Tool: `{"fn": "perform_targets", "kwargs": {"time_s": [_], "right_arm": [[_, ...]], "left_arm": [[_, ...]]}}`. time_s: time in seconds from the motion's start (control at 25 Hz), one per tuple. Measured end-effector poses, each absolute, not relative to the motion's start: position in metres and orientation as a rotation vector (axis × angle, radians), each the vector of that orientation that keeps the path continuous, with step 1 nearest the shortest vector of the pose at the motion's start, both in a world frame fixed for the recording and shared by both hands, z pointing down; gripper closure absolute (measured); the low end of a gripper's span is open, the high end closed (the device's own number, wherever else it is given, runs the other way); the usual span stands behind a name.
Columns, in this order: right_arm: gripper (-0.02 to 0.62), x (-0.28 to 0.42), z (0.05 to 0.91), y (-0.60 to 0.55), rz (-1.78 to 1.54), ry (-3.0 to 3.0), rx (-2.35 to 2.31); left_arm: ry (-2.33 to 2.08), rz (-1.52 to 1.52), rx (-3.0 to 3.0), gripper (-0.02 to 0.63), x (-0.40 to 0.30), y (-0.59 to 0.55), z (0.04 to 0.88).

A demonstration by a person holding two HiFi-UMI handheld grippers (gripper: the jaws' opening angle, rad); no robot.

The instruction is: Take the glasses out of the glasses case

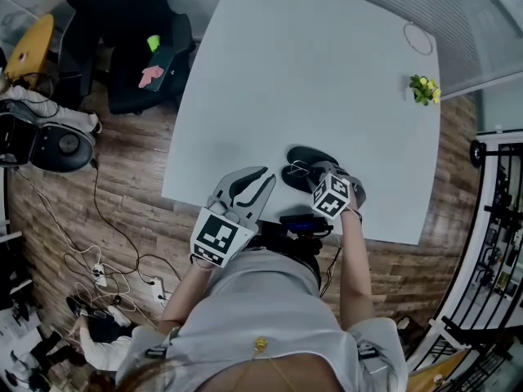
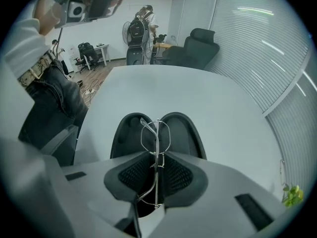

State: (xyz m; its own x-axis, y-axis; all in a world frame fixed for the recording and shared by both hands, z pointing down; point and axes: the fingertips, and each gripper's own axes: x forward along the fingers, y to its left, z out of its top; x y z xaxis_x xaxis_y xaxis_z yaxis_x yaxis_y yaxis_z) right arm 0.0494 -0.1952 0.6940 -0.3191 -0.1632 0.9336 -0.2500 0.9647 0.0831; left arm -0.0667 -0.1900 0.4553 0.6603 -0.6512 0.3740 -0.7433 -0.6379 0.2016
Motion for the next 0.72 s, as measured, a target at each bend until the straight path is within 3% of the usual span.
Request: {"fn": "perform_targets", "kwargs": {"time_s": [0.72], "right_arm": [[0.500,0.055,0.604,-0.204,-0.045,-1.941,0.394]], "left_arm": [[-1.061,0.410,2.563,0.541,-0.055,-0.183,0.459]]}}
